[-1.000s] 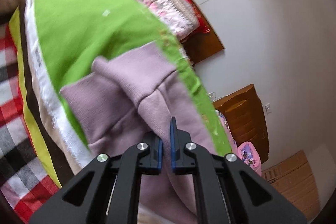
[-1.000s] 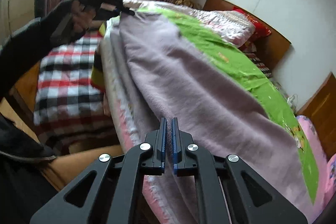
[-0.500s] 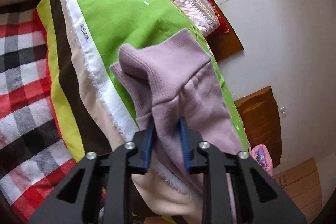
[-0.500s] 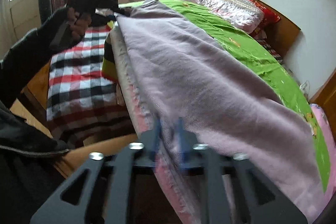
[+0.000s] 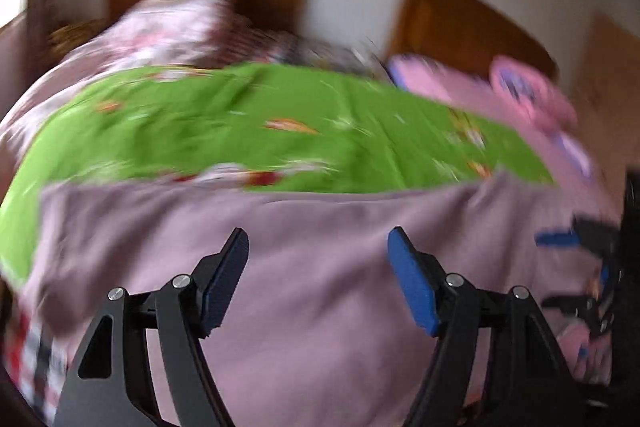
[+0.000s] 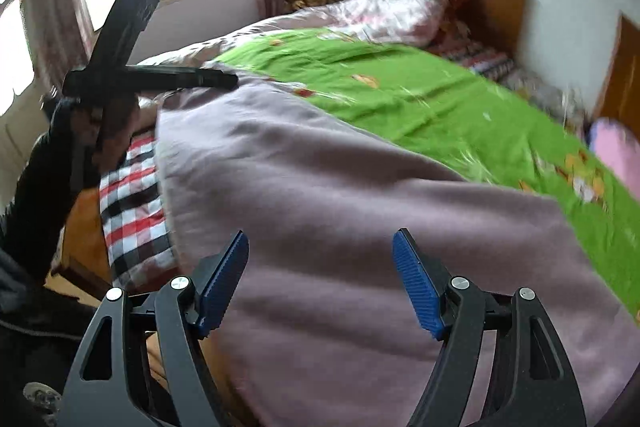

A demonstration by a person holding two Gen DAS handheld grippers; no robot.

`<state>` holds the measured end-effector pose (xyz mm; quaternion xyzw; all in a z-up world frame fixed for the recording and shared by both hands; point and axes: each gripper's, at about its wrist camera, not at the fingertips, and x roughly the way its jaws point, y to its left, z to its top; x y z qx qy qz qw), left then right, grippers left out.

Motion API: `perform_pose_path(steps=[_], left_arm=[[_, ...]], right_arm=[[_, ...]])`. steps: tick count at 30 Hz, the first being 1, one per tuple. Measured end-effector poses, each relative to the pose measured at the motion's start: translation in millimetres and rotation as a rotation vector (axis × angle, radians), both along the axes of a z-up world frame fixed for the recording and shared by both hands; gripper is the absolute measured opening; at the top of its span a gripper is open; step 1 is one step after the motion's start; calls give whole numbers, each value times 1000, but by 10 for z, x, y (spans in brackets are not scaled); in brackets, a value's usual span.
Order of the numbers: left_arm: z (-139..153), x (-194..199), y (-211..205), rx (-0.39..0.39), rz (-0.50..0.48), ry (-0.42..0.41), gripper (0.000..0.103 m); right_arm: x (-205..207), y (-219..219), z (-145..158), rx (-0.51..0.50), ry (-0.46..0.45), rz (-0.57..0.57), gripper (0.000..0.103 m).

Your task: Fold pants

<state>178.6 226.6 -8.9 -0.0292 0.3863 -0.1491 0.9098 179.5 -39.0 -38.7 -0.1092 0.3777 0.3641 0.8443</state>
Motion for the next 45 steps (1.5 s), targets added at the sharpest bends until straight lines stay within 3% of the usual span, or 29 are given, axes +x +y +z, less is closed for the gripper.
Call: perform_pose_path(steps=[3, 6, 11, 14, 17, 19, 20, 24, 26, 28, 30, 31, 32, 34, 39, 41, 45], left_arm=[[-167, 347, -383, 15, -138, 136, 71], [-473, 656, -557, 168, -94, 204, 70], [-524, 651, -637, 249, -45, 113, 72], [-487, 636, -585, 163, 12, 101, 72], [-387, 639, -455, 62, 91, 124, 65], [-244, 635, -517, 90, 142, 96, 64], [-103, 564, -642, 123, 122, 50, 64], [84, 414, -1275, 183, -79, 7, 70], [-32, 495, -1618, 269, -140, 50, 71], [-192, 613, -1800, 299, -169, 93, 71], [-382, 738, -1873, 360, -132, 111, 72], [-442, 790, -1832, 372, -103, 106, 78], [-463, 840, -1733, 307, -80, 117, 81], [-501, 901, -1525, 181, -37, 159, 85], [-397, 836, -1493, 128, 17, 96, 82], [-293, 743, -1582, 93, -35, 72, 81], [-287, 735, -2019, 242, -123, 60, 82]], right_arm=[[317, -200, -153, -5, 102, -49, 79], [556, -476, -366, -40, 194, -196, 79], [565, -792, -446, 42, 258, -304, 80], [471, -789, -453, 9, 241, -306, 82], [367, -806, -456, -33, 221, -295, 82], [349, -825, -413, -60, 211, -297, 83], [336, -842, -369, -67, 188, -294, 83], [483, -748, -156, -30, 113, -239, 84], [619, -609, -133, -44, 105, -197, 87], [770, -492, -201, -62, 128, -149, 87], [902, -461, -365, -131, 166, -150, 86], [973, -491, -456, -192, 181, -190, 87], [1010, -578, -510, -212, 182, -227, 88], [992, -808, -474, -124, 201, -260, 88], [851, -1028, -435, -133, 181, -326, 88], [782, -1003, -355, -135, 137, -329, 88], [769, -774, -230, -82, 69, -231, 88]])
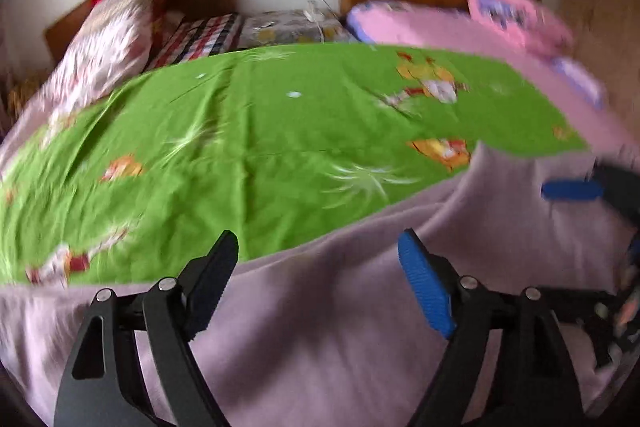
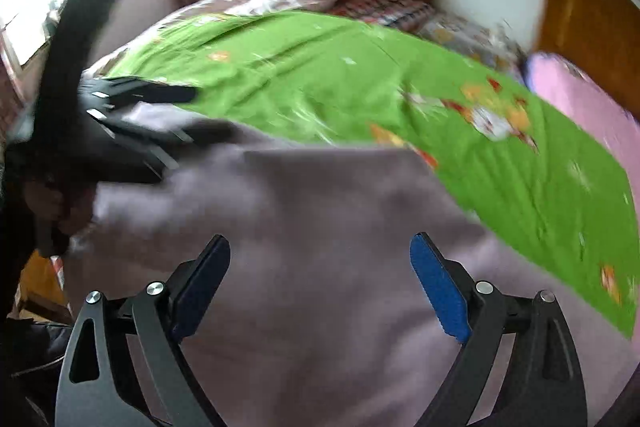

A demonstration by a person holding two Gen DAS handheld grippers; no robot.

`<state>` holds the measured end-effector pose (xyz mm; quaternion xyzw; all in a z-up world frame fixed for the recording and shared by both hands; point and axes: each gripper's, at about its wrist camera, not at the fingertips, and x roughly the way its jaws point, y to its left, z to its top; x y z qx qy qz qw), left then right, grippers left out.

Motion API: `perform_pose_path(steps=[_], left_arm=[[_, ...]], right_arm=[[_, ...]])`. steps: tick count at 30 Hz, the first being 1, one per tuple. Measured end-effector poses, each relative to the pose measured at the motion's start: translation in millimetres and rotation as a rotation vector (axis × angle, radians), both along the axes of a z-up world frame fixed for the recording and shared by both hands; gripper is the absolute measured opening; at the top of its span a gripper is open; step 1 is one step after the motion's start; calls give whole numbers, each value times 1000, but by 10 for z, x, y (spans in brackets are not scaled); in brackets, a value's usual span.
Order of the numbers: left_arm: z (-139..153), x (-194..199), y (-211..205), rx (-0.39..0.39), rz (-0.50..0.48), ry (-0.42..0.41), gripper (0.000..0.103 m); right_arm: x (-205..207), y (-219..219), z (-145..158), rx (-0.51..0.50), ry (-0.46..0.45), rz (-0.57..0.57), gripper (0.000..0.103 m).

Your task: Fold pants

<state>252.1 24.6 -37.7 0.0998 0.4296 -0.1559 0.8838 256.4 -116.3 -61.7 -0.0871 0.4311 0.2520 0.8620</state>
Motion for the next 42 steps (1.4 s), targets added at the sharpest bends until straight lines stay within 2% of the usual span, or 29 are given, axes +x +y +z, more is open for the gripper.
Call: perform_pose_path(steps=[2, 3, 4, 6, 7, 10, 12, 16, 17, 19, 22, 24, 27, 29, 31, 34, 36, 37, 39, 42], left_arm=[[-160, 141, -121, 59, 5, 46, 83], [-211, 172, -129, 48, 20, 54, 92], [-224, 262, -46, -15, 54, 85, 94], [-209, 345, 139, -147, 92, 133, 93], [-151, 336, 246, -201, 126, 124, 91], [44, 120, 326, -298, 117, 76, 91], [203, -91, 233, -308, 72, 46, 93], [390, -637, -258, -243, -144, 10, 98], [341, -736, -455, -205, -203, 13, 98], [154, -828, -732, -142, -257, 42, 98], [-203, -672, -880, -47, -202, 99, 97], [-239, -626, -891, -54, -174, 104, 98], [-156, -662, -865, -61, -145, 67, 98], [-63, -829, -875, -69, -173, 25, 98], [12, -1064, -954, -60, -229, -5, 98], [-113, -1301, -1063, 47, -269, -43, 99], [-251, -1395, -1059, 91, -246, -49, 99], [-258, -1438, -976, 70, -230, -51, 98], [-155, -1529, -665, -40, -189, -62, 98], [83, -1583, 128, -244, -46, -94, 99]], right_arm=[[61, 50, -65, -31, 42, -8, 88], [108, 56, -139, -61, 68, -22, 88], [170, 12, -263, -112, 102, -60, 89], [173, -162, -266, -45, 102, -91, 92], [144, -293, -210, -12, 105, -138, 92], [-50, -499, -16, 19, 41, -175, 92], [-271, -680, 101, 39, -4, -176, 92], [-659, -1125, 157, -4, -31, -259, 92], [-749, -1285, 129, 7, -17, -275, 92], [-889, -1495, 48, -25, -6, -313, 92], [-1084, -1788, -213, -162, 26, -388, 92], [-1274, -1959, -259, -97, 2, -356, 92], [-1536, -2032, -145, -103, -70, -412, 92], [-1754, -2080, -38, -21, -114, -413, 92], [-1852, -2104, -31, 38, -117, -391, 92], [-1955, -2126, -289, -32, -91, -375, 92], [-2046, -2148, -306, -6, -124, -382, 92], [-2068, -2168, -287, 5, -126, -395, 92], [-2132, -2171, -189, 4, -147, -437, 92], [-2219, -2085, 7, 3, -216, -478, 92]])
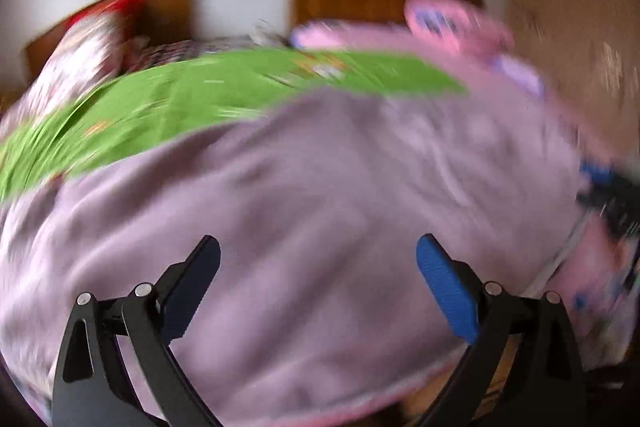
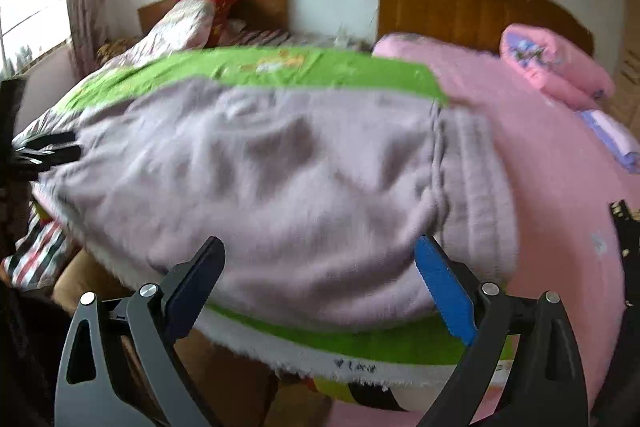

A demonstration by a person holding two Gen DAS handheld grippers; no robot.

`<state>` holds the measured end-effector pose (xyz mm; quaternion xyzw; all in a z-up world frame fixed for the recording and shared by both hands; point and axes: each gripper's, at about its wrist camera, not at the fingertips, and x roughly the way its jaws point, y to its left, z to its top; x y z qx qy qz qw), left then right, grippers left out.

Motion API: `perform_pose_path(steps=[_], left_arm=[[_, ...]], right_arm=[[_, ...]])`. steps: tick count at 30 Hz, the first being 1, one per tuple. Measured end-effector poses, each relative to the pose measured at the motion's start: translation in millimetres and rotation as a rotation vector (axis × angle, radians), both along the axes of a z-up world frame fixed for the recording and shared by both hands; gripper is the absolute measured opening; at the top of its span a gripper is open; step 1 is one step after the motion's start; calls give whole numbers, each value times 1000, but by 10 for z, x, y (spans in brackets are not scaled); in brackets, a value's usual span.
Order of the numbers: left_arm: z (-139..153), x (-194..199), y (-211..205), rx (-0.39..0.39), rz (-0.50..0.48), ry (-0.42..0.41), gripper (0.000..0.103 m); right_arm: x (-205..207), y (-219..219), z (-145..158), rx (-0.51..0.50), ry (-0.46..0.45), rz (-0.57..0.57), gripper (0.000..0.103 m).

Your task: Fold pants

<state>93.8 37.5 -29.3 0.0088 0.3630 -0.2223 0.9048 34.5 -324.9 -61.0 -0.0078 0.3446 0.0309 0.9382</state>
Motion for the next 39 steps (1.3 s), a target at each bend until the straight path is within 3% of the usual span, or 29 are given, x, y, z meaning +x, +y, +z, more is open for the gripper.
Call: perform_pose_path(steps=[4, 6, 8, 11, 13, 16, 18, 26, 29, 31, 35, 37, 38, 39], left_arm=[[93, 23, 1386, -305, 274, 48, 100], [59, -27, 2210, -504, 429, 77, 100], [-8, -157, 2959, -694, 559, 50, 100], [-170, -300, 3787, -832, 728, 23, 99], [-293, -306, 4092, -881, 805, 31, 97], [-553, -230, 4421, -1015, 840, 57, 94], [-649, -121, 4481, -1036, 831, 85, 93], [-889, 103, 4564, -1058, 792, 148, 81], [-945, 205, 4610, -1079, 778, 151, 57], [-971, 262, 4617, -1074, 773, 162, 35], [-1030, 265, 4623, -1070, 773, 162, 20], [-1012, 249, 4634, -1063, 770, 152, 17], [-909, 241, 4606, -1022, 772, 134, 16], [-771, 222, 4561, -970, 771, 109, 16]], right_arm=[[12, 232, 209, 48, -86, 43, 92], [115, 497, 267, 55, -98, 98, 92], [232, 785, 272, 63, -87, 174, 92], [450, 1347, 280, 100, -48, 311, 92], [575, 1716, 304, 94, -32, 391, 92], [686, 2328, 371, 56, -31, 515, 92], [756, 2692, 409, 37, -31, 591, 92], [833, 3475, 431, -25, 8, 747, 92], [945, 3808, 429, -21, 38, 815, 92], [1031, 3991, 408, -12, 60, 843, 92], [1332, 4403, 231, 14, 164, 869, 92], [1483, 4543, 4, -48, 263, 812, 92], [1571, 4593, -168, -91, 335, 770, 97], [1571, 4584, -192, -70, 308, 776, 99]])
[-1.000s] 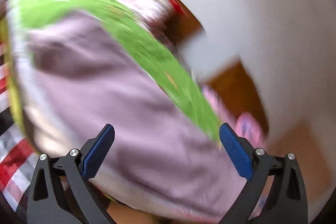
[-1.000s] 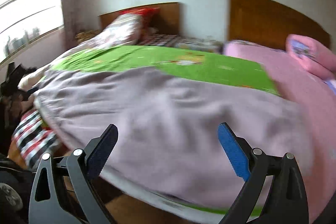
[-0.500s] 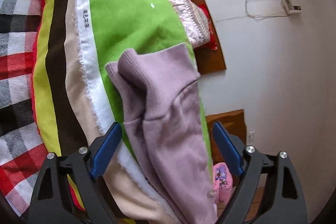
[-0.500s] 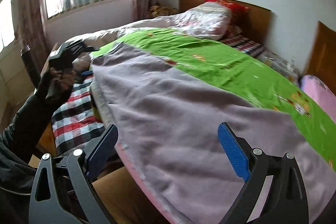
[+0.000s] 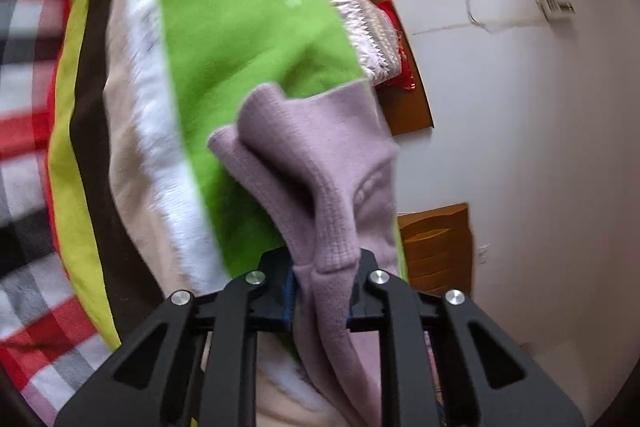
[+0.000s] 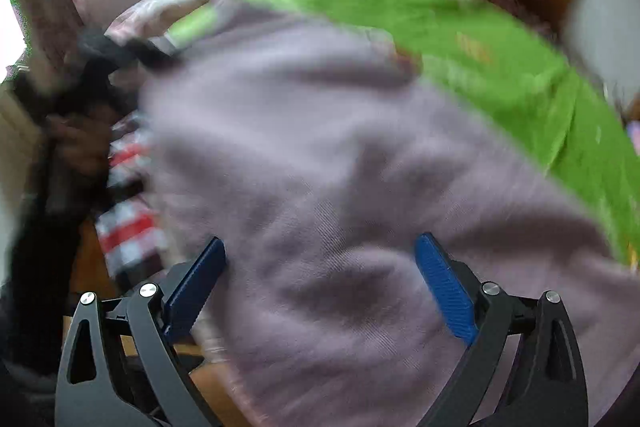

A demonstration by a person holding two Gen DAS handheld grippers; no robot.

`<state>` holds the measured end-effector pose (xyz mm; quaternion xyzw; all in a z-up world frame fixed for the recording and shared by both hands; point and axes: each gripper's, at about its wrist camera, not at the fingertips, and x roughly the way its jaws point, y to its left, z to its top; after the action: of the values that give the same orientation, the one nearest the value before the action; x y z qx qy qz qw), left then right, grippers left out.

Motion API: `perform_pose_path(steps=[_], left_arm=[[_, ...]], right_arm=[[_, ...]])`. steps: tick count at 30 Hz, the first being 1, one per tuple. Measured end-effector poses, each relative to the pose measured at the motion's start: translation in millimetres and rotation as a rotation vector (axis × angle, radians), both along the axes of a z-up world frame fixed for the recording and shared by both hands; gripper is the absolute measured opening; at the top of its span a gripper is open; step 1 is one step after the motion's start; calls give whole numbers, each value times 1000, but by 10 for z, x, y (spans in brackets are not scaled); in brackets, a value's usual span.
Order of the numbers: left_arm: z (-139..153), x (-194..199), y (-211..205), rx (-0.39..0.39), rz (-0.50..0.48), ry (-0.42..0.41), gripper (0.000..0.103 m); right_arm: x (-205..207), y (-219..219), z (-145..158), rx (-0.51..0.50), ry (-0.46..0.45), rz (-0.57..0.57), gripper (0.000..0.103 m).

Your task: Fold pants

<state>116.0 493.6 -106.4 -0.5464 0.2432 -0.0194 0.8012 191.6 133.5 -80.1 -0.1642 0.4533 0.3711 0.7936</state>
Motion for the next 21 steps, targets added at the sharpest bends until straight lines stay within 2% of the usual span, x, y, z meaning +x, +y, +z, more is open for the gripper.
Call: perform_pose_path(steps=[1, 3, 4, 6, 7, 8, 11, 14, 16, 17, 19, 20, 21], left_arm=[[126, -28, -53, 50, 2, -2, 16], [593, -22, -263, 212, -3, -27, 16], [921, -5, -474, 334, -18, -53, 16], [1360, 13, -893, 516, -52, -92, 16], [1555, 14, -1158, 601, -83, -122, 16], [1762, 16, -1531, 713, -130, -161, 16], [2005, -1, -2555, 956, -253, -242, 16], [1840, -111, -3587, 1157, -409, -298, 17], [1421, -244, -4308, 1321, -576, -294, 21], [1226, -279, -4555, 1368, -650, -284, 22], [778, -388, -4917, 1434, -819, -249, 29], [528, -455, -5047, 1493, -884, -219, 33], [427, -549, -5088, 1573, -838, -240, 40]], right_arm=[[-18, -4, -15, 4, -10, 8, 99], [-42, -38, 17, 5, -7, 1, 98], [-62, -108, 87, 20, -10, -28, 98], [-102, -319, 273, 127, -32, -73, 98], [-148, -569, 439, 223, -49, -115, 98], [-169, -744, 538, 272, -71, -153, 98], [-313, -1574, 889, 405, -190, -341, 98], [-494, -2475, 1110, 485, -269, -560, 98], [-672, -3049, 1184, 519, -299, -699, 98], [-756, -3278, 1196, 523, -310, -752, 98], [-927, -3637, 1179, 522, -319, -835, 98], [-960, -3733, 1167, 521, -315, -855, 98], [-1022, -3845, 1125, 522, -303, -874, 98]])
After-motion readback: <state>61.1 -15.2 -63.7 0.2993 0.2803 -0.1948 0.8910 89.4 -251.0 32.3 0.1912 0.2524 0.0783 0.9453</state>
